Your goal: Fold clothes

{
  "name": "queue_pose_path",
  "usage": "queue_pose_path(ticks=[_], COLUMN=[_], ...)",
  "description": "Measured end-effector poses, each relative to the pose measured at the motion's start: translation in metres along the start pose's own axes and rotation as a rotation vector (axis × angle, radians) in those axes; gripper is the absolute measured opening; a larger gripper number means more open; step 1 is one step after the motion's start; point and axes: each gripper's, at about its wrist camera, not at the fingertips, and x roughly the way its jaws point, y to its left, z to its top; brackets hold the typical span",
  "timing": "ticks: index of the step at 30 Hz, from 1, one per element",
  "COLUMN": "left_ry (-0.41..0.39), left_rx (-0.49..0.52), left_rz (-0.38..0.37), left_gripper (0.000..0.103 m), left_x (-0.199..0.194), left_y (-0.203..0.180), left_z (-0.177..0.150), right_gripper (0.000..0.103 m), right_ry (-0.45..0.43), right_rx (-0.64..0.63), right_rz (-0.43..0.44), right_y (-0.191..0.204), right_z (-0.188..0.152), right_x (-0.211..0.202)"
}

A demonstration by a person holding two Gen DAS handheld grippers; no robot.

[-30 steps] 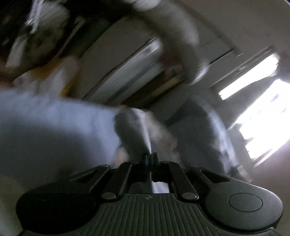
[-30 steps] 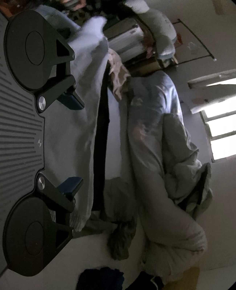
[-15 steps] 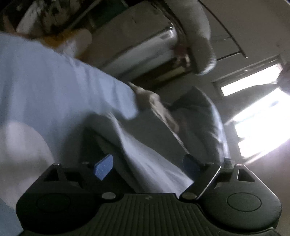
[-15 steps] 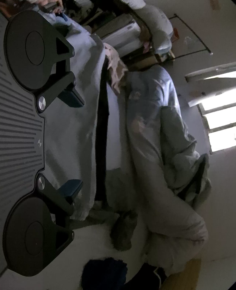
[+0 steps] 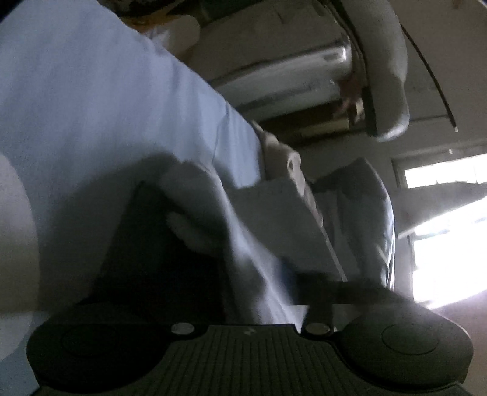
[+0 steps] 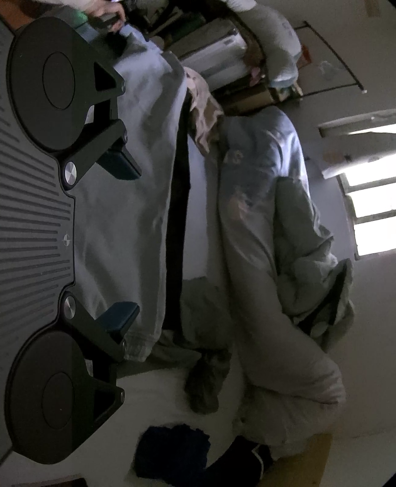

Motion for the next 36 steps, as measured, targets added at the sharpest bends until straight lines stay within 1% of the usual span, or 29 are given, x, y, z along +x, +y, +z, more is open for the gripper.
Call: queue_pose_path(ticks=[1, 4, 6, 8, 11, 15, 17, 20, 21, 23, 26, 28, 30, 32, 34, 36], left_ry=[-0.007, -0.015, -0.013, 0.011, 0.076, 0.188, 0.26, 0.366, 0.404, 0.489, 0.617, 0.687, 0.7, 0.698, 0.691, 0.691], left_rx=[0.011, 0.056, 0.133, 0.213, 0.354, 0.575, 0.649, 0.76, 0.799, 0.88, 0.981, 1.028, 1.077, 1.095, 1.074, 1.009], left_rz=[-0.026, -0.109, -0.179, -0.259, -0.384, -0.487, -0.526, -0.564, -0.567, -0.542, -0.449, -0.374, -0.337, -0.326, -0.32, -0.309], left_gripper=[0.018, 0.014, 0.014, 0.014, 0.014, 0.014, 0.014, 0.014, 0.014, 0.014, 0.014, 0.014, 0.014, 0.014, 0.014, 0.014], left_x=[-0.003, -0.009, -0.015, -0.022, -0.03, -0.036, -0.037, -0.044, -0.045, -0.043, -0.029, -0.019, -0.015, -0.014, -0.019, -0.028], left_y=[-0.005, -0.029, -0.059, -0.094, -0.149, -0.206, -0.221, -0.228, -0.226, -0.217, -0.196, -0.18, -0.172, -0.167, -0.164, -0.16], left_z=[0.0, 0.0, -0.007, -0.024, -0.063, -0.128, -0.162, -0.212, -0.228, -0.259, -0.299, -0.319, -0.328, -0.329, -0.326, -0.323], right_gripper=[0.089, 0.089, 0.089, 0.089, 0.089, 0.089, 0.089, 0.089, 0.089, 0.09, 0.09, 0.09, 0.09, 0.09, 0.09, 0.09], right_ry=[0.002, 0.013, 0.019, 0.021, 0.019, 0.001, -0.01, -0.018, -0.021, -0.025, -0.004, 0.015, 0.036, 0.058, 0.089, 0.116], right_rx=[-0.001, 0.003, 0.006, 0.007, 0.01, 0.025, 0.025, 0.059, 0.072, 0.099, 0.147, 0.189, 0.232, 0.274, 0.319, 0.389], right_rz=[-0.001, 0.001, 0.009, 0.02, 0.037, 0.06, 0.063, 0.081, 0.088, 0.101, 0.126, 0.15, 0.178, 0.205, 0.234, 0.274], right_y=[0.001, 0.002, 0.003, 0.005, 0.009, 0.01, 0.01, 0.004, 0.002, -0.002, -0.008, -0.011, -0.013, -0.015, -0.017, -0.02], right_z=[0.0, -0.003, -0.004, -0.006, -0.008, -0.009, -0.01, -0.013, -0.014, -0.016, -0.026, -0.034, -0.043, -0.052, -0.062, -0.07], right_x=[0.001, 0.004, 0.008, 0.01, 0.01, 0.003, -0.003, -0.006, -0.007, -0.009, -0.002, 0.005, 0.014, 0.023, 0.035, 0.051])
